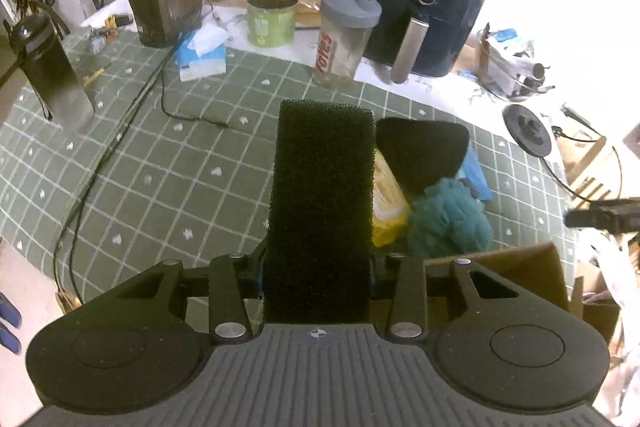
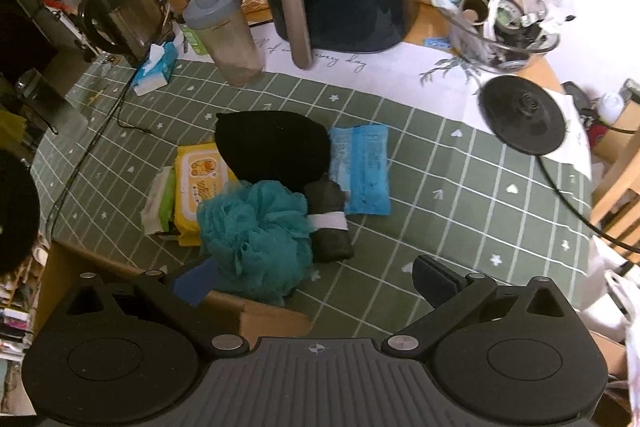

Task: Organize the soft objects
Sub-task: 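Lift the black sponge with the left gripper while the right gripper grasps the teal bath puff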

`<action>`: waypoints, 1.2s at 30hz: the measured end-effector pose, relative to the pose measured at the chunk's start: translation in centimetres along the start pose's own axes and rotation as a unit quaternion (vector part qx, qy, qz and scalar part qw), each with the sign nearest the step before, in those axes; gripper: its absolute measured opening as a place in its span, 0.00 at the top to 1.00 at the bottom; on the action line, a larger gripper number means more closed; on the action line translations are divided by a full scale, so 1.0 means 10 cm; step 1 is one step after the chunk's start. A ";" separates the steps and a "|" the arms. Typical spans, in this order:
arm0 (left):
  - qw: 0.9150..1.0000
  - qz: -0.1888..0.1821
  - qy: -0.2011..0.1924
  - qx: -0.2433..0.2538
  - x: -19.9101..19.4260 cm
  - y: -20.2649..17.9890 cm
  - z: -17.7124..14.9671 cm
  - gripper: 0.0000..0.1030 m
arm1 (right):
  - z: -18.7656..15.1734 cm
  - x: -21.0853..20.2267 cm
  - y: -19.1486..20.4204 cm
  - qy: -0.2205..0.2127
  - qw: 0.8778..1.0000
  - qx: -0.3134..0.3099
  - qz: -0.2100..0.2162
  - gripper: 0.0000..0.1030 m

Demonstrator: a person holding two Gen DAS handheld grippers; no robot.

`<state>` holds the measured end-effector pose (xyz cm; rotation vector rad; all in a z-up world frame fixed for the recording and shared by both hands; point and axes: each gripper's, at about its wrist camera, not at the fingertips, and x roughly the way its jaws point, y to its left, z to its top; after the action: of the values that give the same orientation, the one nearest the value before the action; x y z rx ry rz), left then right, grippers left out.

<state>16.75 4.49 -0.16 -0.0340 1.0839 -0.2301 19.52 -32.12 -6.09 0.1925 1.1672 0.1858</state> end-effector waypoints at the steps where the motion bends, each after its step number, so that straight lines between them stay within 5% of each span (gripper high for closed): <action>1: 1.000 -0.004 0.002 -0.002 -0.02 -0.01 -0.03 0.60 | 0.02 0.03 0.00 0.002 1.000 -0.005 0.004 0.00; 12: 0.999 -0.041 0.014 -0.010 -0.16 -0.13 -0.28 0.60 | 0.26 0.64 0.24 0.045 0.992 -0.074 0.089 0.00; 23: 0.998 -0.046 0.020 -0.033 -0.20 -0.15 -0.45 0.60 | 0.36 1.36 0.50 0.136 0.975 -0.143 0.098 0.13; 28: 0.998 -0.045 0.021 -0.045 -0.22 -0.13 -0.49 0.60 | 0.35 1.50 0.58 0.149 0.969 -0.180 0.083 0.26; 31: 0.998 -0.044 0.021 -0.048 -0.23 -0.14 -0.51 0.60 | 0.33 1.51 0.62 0.144 0.966 -0.200 0.081 0.41; 33: 0.998 -0.044 0.022 -0.050 -0.23 -0.14 -0.52 0.60 | 0.33 1.50 0.63 0.138 0.966 -0.201 0.083 0.63; 36: 0.997 -0.045 0.021 -0.052 -0.24 -0.13 -0.52 0.60 | 0.34 1.44 0.63 0.120 0.969 -0.204 0.077 0.74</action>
<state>10.85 4.14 -0.36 -0.1728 1.1362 -0.2565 27.89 -22.66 -16.09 -0.1070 1.3280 0.5926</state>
